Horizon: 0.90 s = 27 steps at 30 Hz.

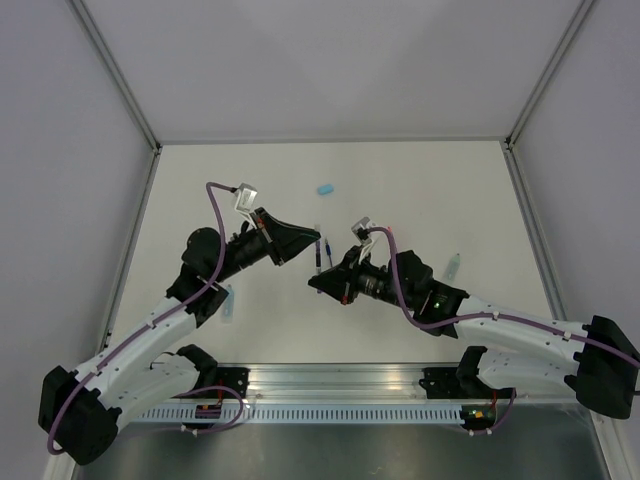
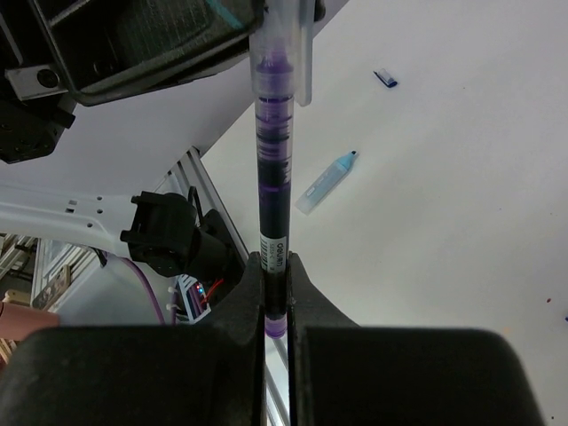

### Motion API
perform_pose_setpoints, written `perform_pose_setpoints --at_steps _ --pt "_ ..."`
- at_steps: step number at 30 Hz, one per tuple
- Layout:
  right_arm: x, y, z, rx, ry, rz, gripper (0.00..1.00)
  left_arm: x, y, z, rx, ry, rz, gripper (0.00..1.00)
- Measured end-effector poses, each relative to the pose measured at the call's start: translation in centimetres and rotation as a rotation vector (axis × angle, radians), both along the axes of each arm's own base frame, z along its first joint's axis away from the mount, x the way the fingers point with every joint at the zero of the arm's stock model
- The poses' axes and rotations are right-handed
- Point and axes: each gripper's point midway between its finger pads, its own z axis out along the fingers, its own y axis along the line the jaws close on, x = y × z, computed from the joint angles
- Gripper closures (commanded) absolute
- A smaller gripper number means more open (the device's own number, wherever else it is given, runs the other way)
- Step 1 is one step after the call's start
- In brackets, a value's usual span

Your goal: Insert the pens into the pen caps

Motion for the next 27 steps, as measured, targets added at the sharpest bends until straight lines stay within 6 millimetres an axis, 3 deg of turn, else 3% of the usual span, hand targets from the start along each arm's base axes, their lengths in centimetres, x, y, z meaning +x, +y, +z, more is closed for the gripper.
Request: perform_pose_setpoints --at_steps 4,5,7,8,12,17,27 --pt "-0.3 0.1 0.0 -0.019 0.002 0.01 1.0 -0.4 0.4 0.0 -0.012 -0.022 0.002 0.98" --pt "-0.4 0.2 0.1 -0.022 0.0 0.015 1.0 -0.5 0.5 0.1 -0.015 -0.026 0.003 0.93" --pt "-0.5 0.3 0.3 -0.029 -0.006 0.027 1.0 -0.8 0.7 0.4 -0.022 -0.039 0.004 0.71" --pt "-0.6 0.3 0.5 -0.028 -0.009 0.033 1.0 -0.9 0.8 0.6 -0.026 -0.048 0.004 0.51" --pt "-0.4 0.4 1.5 -0.006 -0.025 0.033 1.0 -1.8 0.5 0.2 -0.006 -0.043 -0.038 0.25" --pt "-0.6 0.5 1.8 0.005 -0.031 0.047 1.0 -1.7 0.4 -0.6 0.036 0.015 -0.044 0.16" --pt "-0.9 0.5 1.7 0.006 -0.034 0.063 1.0 -0.3 0.0 1.3 0.079 0.013 -0.015 0.16"
